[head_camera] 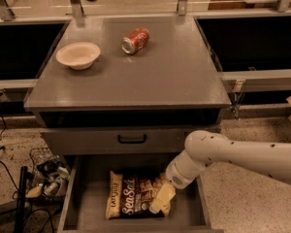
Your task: Pick brown chip bag from middle drawer and place on counter
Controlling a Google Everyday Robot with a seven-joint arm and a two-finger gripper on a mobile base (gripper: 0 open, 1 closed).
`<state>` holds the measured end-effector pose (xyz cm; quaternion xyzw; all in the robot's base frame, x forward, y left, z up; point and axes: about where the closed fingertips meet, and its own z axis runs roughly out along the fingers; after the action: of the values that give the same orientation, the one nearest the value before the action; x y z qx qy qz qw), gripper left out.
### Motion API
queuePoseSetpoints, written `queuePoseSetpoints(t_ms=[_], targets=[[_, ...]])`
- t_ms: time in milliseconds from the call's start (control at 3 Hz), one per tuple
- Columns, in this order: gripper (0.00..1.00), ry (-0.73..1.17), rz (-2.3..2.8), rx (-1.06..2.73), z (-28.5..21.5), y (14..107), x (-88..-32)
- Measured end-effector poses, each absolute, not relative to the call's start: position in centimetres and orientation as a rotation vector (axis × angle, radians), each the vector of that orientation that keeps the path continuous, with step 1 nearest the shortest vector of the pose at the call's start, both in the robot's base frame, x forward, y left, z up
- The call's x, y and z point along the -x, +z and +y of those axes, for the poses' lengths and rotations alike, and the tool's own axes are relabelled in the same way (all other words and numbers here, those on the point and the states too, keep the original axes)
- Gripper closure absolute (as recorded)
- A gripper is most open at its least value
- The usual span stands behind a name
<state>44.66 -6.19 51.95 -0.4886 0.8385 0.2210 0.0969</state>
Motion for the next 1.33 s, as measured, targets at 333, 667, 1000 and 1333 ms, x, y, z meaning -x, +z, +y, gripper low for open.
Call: queuePoseSetpoints(t_ms=[333, 667, 1000, 1333], targets=[[0.00, 0.719, 2.508, 1.425, -5.00, 49.11, -44.91], [0.00, 0.719, 2.508, 1.425, -5.00, 49.11, -44.91], [0.00, 0.622, 2.524, 1.369, -5.16, 48.81, -44.92], [0.00, 0.571, 2.533, 1.314, -5.42, 48.63, -45.02]])
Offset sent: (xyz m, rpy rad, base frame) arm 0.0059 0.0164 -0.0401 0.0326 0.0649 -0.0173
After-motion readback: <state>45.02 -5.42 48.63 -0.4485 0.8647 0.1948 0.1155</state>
